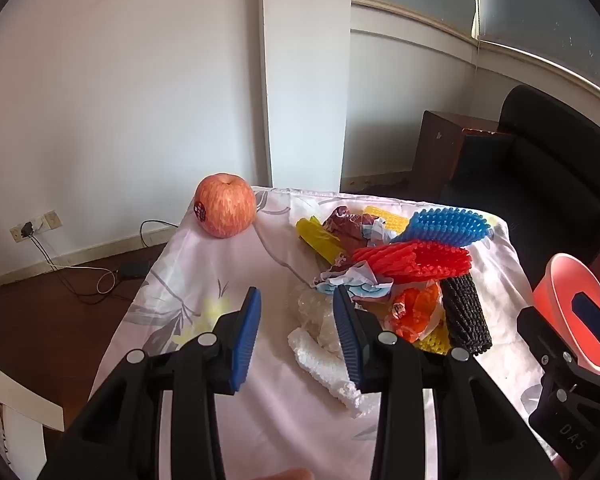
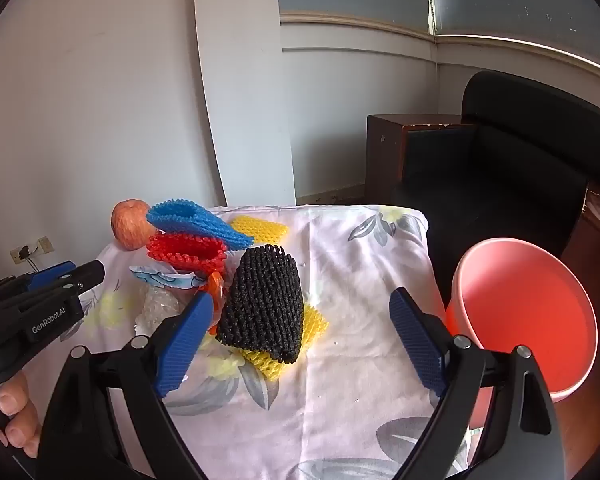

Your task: Collect trash

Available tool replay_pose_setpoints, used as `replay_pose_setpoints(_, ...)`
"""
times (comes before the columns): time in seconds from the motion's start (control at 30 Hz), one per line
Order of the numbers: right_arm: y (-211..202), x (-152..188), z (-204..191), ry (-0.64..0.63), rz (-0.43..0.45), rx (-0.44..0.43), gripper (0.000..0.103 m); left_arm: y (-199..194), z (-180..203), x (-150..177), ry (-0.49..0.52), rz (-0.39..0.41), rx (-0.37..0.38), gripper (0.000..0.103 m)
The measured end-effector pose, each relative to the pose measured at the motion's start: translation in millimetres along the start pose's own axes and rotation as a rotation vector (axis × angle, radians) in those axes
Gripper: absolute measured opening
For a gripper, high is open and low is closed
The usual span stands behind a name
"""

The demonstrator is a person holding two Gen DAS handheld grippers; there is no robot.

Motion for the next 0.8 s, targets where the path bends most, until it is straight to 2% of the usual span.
replay_pose_setpoints(0.8, -2.3, -1.8, 0.1, 0.000, 0.006, 0.005, 0.090, -1.8, 0.2, -0.1, -0.011, -0.007, 0.008, 0.037)
Point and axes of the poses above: each gripper's, at about its wrist camera, not at the fingertips, and y roughly the way its jaws point, z to its right, x to its underside, the point moved 4 cm from there along y, roughly the way its jaws point
